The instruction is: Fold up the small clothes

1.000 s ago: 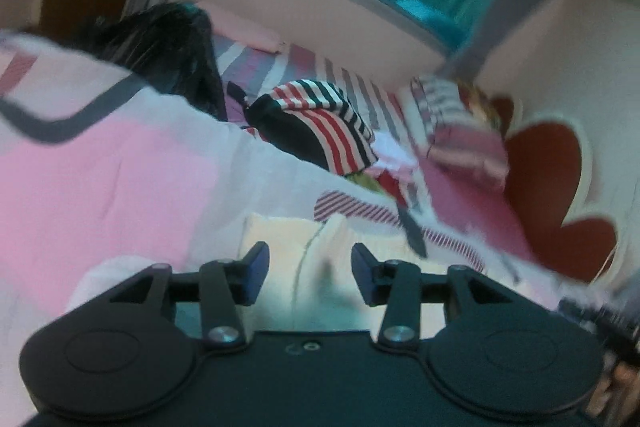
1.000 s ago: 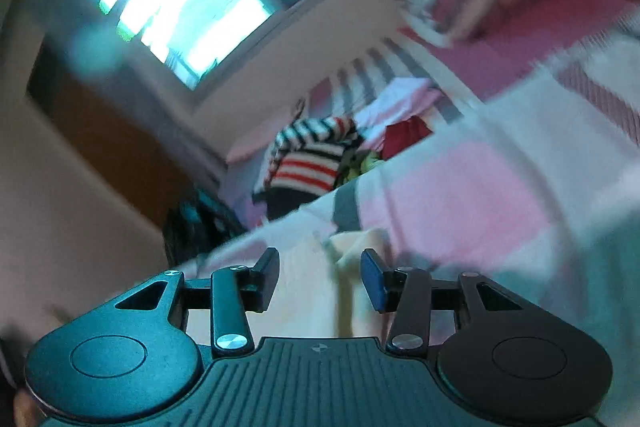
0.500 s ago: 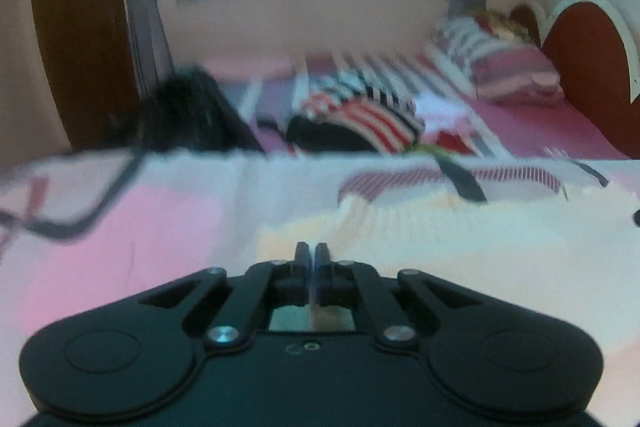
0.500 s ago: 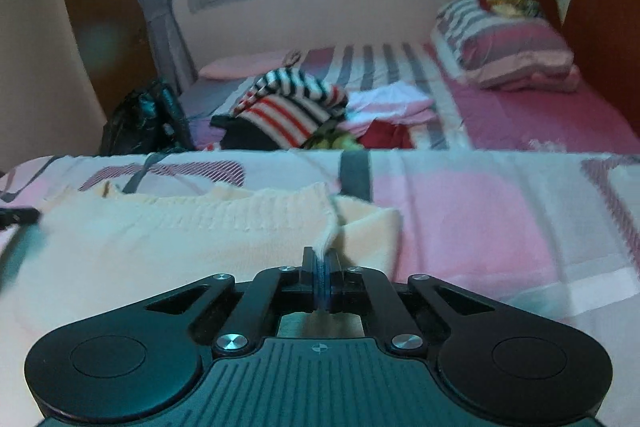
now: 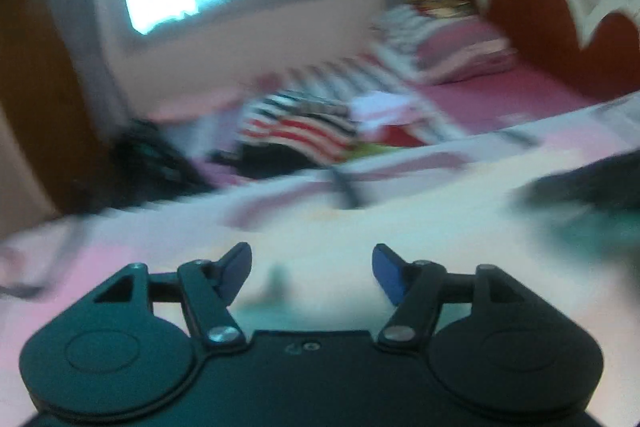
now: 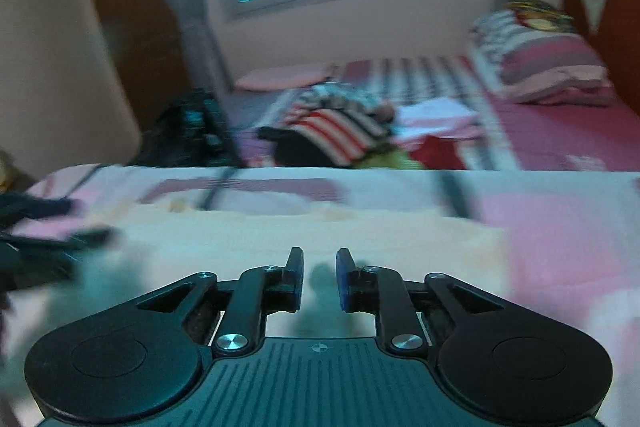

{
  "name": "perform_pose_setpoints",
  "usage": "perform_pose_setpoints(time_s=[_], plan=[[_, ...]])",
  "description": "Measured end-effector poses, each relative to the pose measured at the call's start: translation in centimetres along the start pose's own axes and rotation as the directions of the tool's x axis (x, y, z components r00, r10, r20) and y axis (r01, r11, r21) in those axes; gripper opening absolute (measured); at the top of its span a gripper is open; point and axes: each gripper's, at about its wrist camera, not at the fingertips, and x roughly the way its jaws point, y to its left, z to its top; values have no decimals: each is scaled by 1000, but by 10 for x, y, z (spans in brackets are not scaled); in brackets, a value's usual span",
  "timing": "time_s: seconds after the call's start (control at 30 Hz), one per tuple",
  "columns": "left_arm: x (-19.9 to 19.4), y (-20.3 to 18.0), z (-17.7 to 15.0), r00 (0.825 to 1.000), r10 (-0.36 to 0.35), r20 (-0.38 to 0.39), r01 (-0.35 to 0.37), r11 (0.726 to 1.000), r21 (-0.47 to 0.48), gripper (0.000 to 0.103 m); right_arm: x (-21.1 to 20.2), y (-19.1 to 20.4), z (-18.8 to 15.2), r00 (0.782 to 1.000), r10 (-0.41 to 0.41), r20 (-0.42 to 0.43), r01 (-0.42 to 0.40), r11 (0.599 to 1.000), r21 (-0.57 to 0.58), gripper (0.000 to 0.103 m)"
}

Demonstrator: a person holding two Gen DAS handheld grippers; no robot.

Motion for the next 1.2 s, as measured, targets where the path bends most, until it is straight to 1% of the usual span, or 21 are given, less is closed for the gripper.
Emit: perform_pose_setpoints(time_s=[0.03,0.07,0.1,0.13,0.17,0.2,0.23,0.27,0.33,0.37,0.4,0.47,0.5,0.53,0.6,0.67,0.8,0.9,1.03,1.07,1.2], plan=[[2,-8,0,1000,-12,-9,12,1000,-6,67,4,11,-1,1000,14,-4,-14,1000,-10,45],[5,-14,-1,1000,6,-21,-7,1000,-8,55,9,22,-3,1000,28,-14,-28,999,-26,48],[11,-15,-4,999,21,-44,-21,1000,-8,61,15,30,-6,999,17,-28,-18,999,-43,48],[16,-10,-9,998,13,-61,-14,1000,-22,62,19,33,-9,999,14,-40,-16,998,-53,48],[21,0,-15,997,1,-72,-4,999,-43,70,21,31,-12,998,22,-53,-26,998,-65,48],[21,10,-20,998,9,-69,-13,999,-50,83,20,25,-14,998,17,-53,-21,997,-79,48],[20,21,-25,998,26,-66,-30,998,-59,85,16,16,-17,999,-23,-41,19,995,-94,48],[18,35,-30,997,32,-70,-38,996,-84,86,12,2,-18,994,-102,-31,99,991,-93,48],[15,51,-35,996,32,-78,-42,991,-127,86,6,-29,-20,982,-186,-16,186,982,-37,48],[14,55,-35,996,45,-78,-55,990,-128,85,4,-40,-20,982,-186,-23,186,982,-11,48],[12,55,-35,996,55,-76,-64,991,-121,85,2,-49,-19,987,-161,-27,161,987,16,48],[10,51,-33,995,74,-73,-82,992,-101,83,-2,-49,-14,986,-164,-28,165,986,24,48],[9,49,-32,994,80,-73,-87,992,-93,80,-6,-44,-12,986,-169,-13,169,986,10,48],[8,46,-31,994,85,-73,-91,992,-84,78,-10,-40,-11,987,-160,1,160,987,1,48],[4,39,-27,993,96,-66,-100,993,-67,70,-19,-28,-12,991,-134,21,134,991,-22,48],[-3,32,-24,992,110,-58,-113,992,-49,67,-24,-16,-13,993,-114,31,115,992,-48,48],[-23,9,-21,997,67,-28,-68,997,-40,68,-30,12,-21,999,-26,21,28,997,-75,48],[-32,-8,-21,999,40,-23,-41,999,-25,68,-28,35,-28,1000,7,8,-6,993,-121,48],[-38,-20,-23,999,24,-26,-25,999,-24,67,-23,52,-37,1000,26,-18,-28,988,-152,48],[-38,-21,-24,999,26,-29,-27,999,-25,66,-22,55,-39,999,28,-24,-32,988,-153,48],[-37,-19,-30,999,27,-47,-28,999,-31,65,-18,58,-44,999,29,-44,-35,989,-146,48]])
